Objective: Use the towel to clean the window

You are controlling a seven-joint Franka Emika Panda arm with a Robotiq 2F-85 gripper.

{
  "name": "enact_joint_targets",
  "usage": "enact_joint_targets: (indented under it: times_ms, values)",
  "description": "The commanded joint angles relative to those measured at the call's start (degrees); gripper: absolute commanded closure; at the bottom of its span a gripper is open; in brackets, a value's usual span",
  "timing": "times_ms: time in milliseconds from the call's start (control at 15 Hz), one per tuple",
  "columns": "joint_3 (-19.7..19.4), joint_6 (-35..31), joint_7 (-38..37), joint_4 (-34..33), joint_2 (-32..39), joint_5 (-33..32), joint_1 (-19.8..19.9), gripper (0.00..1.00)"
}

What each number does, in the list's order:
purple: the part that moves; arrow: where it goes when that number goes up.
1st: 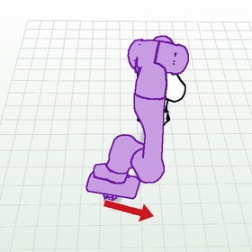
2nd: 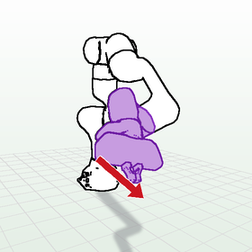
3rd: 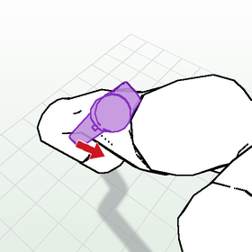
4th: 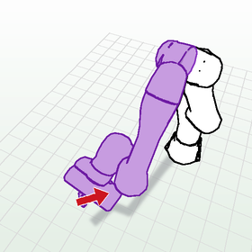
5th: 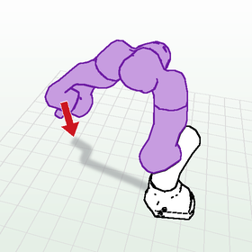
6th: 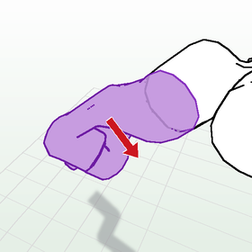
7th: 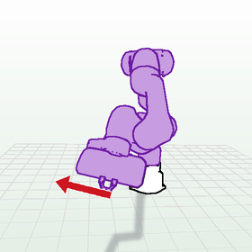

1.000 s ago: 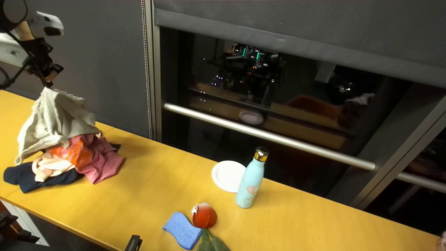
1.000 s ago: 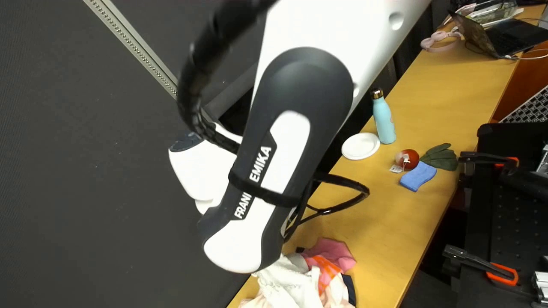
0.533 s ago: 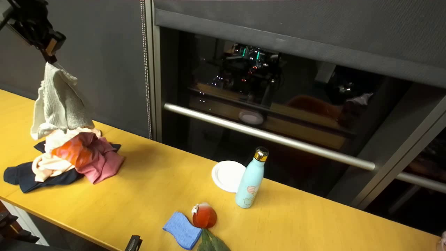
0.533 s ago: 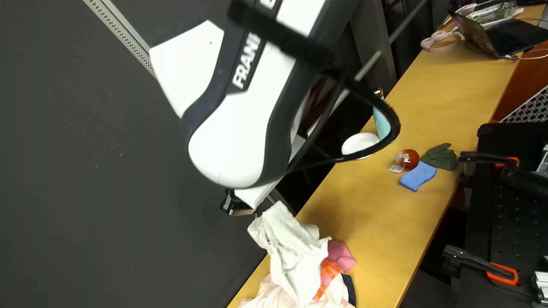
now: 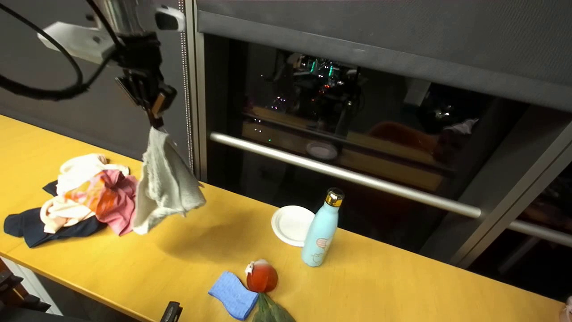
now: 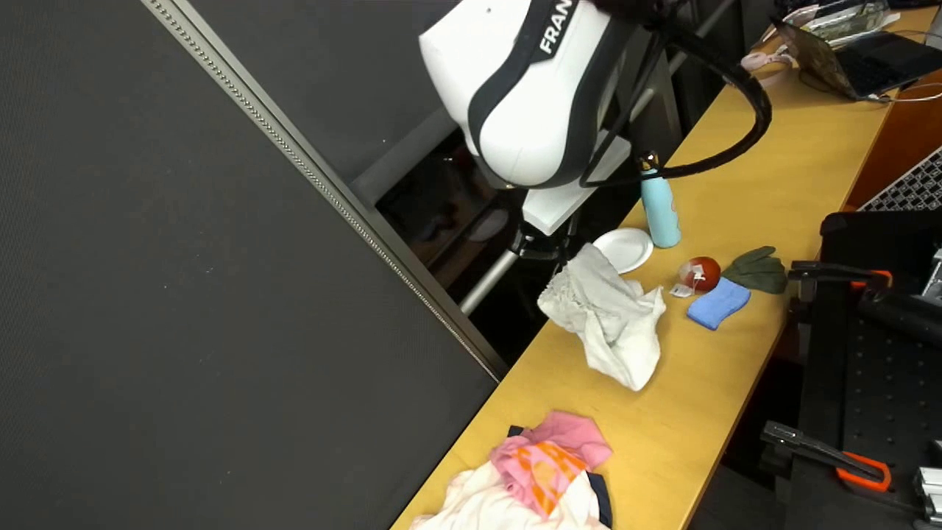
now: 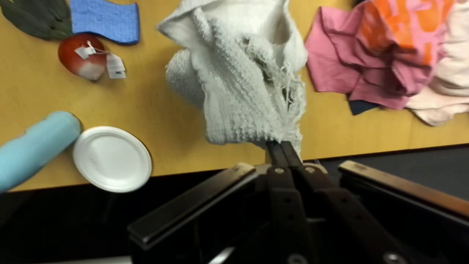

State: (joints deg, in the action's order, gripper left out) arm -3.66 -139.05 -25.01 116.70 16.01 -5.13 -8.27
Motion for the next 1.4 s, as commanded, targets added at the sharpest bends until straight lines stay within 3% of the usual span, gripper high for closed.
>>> enact_joint_targets:
  times_ms: [0,333,1067,1133,1200,1333]
  values:
    - [0.7,0.0,-0.5,-3.9,8.6,0.8,1.4,1.00]
    - [3.5,-0.6,0.2,-9.0,21.1,4.9,-0.1,1.00]
    - [0.3,0.0,-0.2,-18.8,36.0,6.2,-1.6,1.00]
    - [0.5,0.1,-0.3,-19.3,36.4,6.4,-1.8,0.74]
    - [0.5,0.1,-0.3,-19.5,36.6,6.3,-2.1,0.73]
    - [1.1,0.5,0.2,-19.0,35.9,6.7,-2.3,0.60]
